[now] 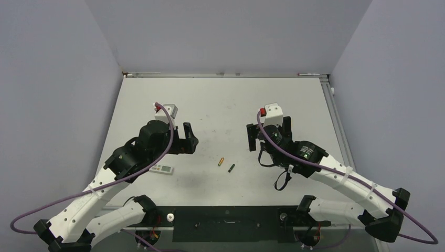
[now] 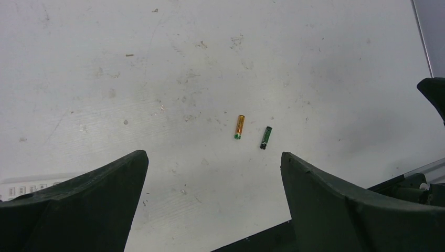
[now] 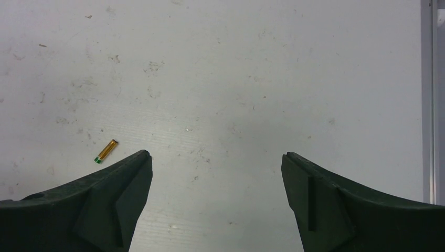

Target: Load the batteries into the remote control

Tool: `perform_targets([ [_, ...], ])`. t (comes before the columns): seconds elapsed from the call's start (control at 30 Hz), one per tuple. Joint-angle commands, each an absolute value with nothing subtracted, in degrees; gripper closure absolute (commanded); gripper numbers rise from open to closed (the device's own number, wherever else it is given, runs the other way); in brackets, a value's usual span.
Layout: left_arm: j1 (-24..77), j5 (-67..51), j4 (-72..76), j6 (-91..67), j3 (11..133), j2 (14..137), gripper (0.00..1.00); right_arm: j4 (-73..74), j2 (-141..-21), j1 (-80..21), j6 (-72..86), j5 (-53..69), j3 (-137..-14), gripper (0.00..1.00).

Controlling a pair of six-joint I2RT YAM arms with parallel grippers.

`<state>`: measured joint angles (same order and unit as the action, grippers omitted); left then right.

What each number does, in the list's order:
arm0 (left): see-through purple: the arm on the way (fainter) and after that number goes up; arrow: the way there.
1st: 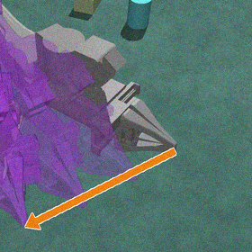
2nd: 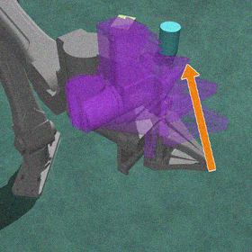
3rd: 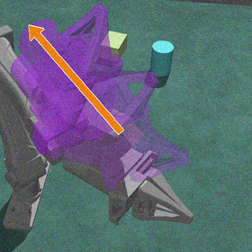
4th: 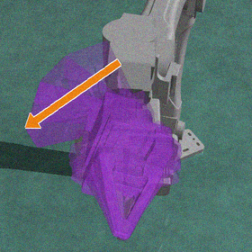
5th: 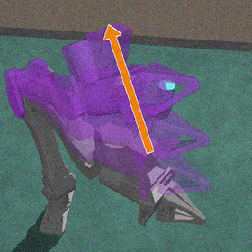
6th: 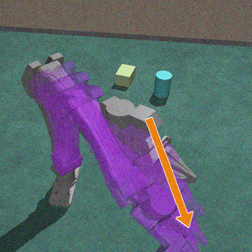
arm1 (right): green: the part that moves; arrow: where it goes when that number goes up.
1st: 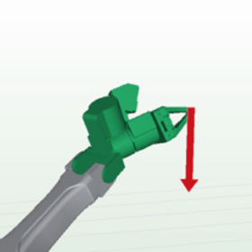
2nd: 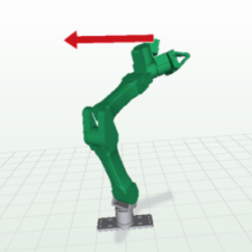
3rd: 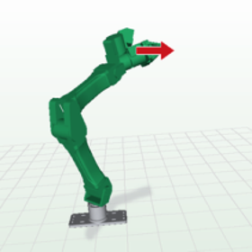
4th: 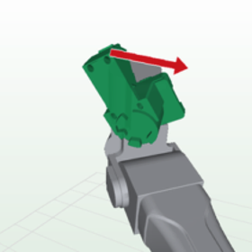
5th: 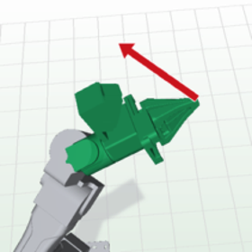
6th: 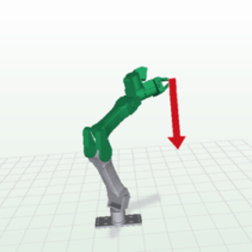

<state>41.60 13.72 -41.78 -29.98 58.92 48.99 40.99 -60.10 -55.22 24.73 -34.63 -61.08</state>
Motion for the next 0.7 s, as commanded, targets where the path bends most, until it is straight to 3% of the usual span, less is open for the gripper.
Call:
perform_targets([
  [0.0,41.92,14.78,-43.71,-32.67,60.85,48.19,0.04,45.2,-58.65,-55.68,25.04,-32.98,-63.19,0.07],
  [0.67,39.87,22.35,-58.93,-54.03,59.93,49.34,0.04,41.68,-55.44,-55.65,20.06,-21.2,-60.18,0.02],
])
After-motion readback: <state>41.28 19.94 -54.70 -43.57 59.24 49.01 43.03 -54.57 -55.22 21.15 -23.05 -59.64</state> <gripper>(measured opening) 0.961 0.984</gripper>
